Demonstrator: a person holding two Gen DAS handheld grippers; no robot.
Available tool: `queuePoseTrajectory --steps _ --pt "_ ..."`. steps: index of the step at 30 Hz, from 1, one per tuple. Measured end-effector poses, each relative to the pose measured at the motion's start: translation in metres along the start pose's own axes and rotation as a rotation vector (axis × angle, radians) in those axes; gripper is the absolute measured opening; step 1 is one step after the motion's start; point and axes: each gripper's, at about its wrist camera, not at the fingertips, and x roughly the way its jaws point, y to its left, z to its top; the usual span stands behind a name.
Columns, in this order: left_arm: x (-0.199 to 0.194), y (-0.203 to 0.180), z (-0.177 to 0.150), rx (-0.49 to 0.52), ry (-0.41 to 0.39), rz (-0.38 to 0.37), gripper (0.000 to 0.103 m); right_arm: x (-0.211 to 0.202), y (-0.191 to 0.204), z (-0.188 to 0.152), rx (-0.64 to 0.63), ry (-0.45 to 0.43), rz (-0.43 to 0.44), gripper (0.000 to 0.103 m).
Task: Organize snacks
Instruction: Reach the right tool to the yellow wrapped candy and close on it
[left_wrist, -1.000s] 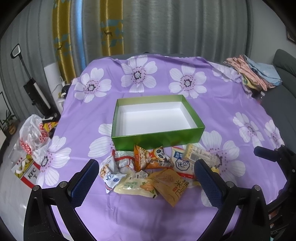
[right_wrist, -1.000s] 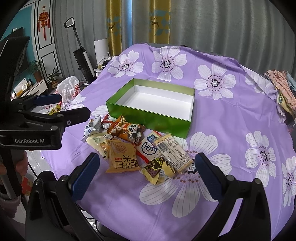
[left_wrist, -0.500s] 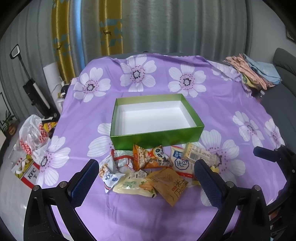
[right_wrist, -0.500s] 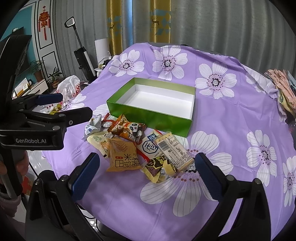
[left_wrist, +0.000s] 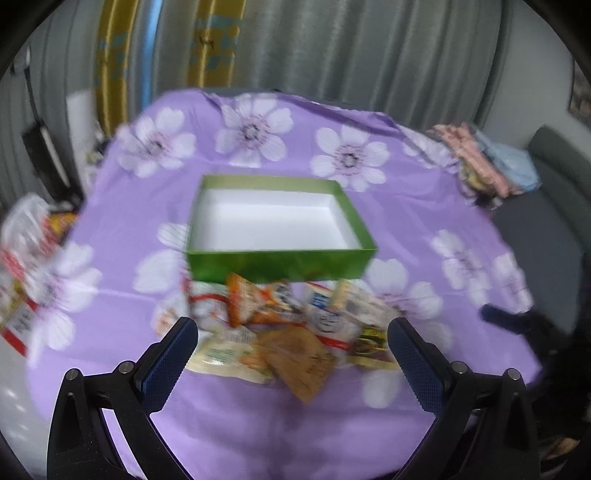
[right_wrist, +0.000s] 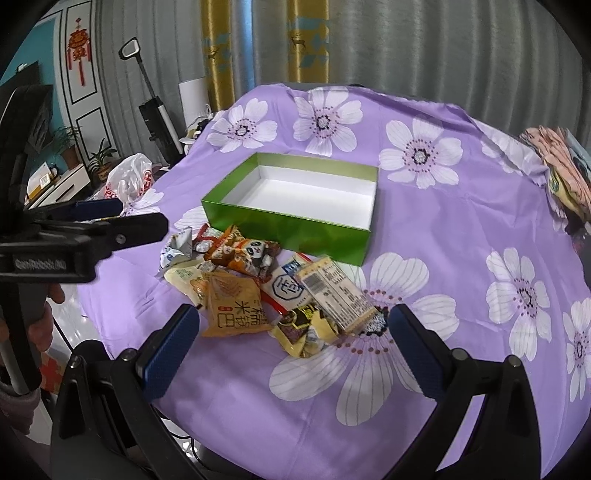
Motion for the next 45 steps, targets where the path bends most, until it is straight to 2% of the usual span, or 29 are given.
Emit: queuePoseTrajectory --steps 2,7,12,17,21,26,27,29,39,45 --pt "0.004 0.001 -0.002 -0.019 0.016 -0.038 0.102 0.002 -0.004 -0.004 0.005 0.005 0.005 0.103" --pt "0.022 0.003 -0.014 -0.032 0.08 -0.035 0.102 0.012 -0.011 -0.017 0.019 0.03 0.054 0.103" --pt "0.038 -0.008 -0.025 0.004 0.113 -0.131 0.102 0.033 -0.015 -0.033 0.034 0.071 0.091 0.101" --pt "0.05 -0.022 -0.032 0.054 0.138 -0.192 0.102 0.052 -0.022 -0.049 0.075 0.1 0.133 0.092" --pt "0.06 -0.036 -0.034 0.102 0.155 -0.226 0.102 0.064 -0.03 -0.057 0.113 0.091 0.164 0.087" --pt "0.077 -0.048 -0.031 0.132 0.186 -0.256 0.101 0.077 -0.035 -0.061 0.129 0.071 0.202 0.075" --pt "0.081 -0.05 -0.029 0.136 0.197 -0.265 0.1 0.079 -0.035 -0.062 0.131 0.068 0.204 0.075" --pt "0.09 -0.054 -0.028 0.144 0.221 -0.281 0.089 0.083 -0.039 -0.062 0.141 0.063 0.204 0.073" --pt "0.128 -0.068 -0.024 0.164 0.317 -0.313 0.069 0.105 -0.05 -0.061 0.188 0.061 0.259 0.069" --pt "0.14 -0.065 -0.021 0.148 0.342 -0.304 0.058 0.116 -0.05 -0.058 0.198 0.079 0.284 0.055"
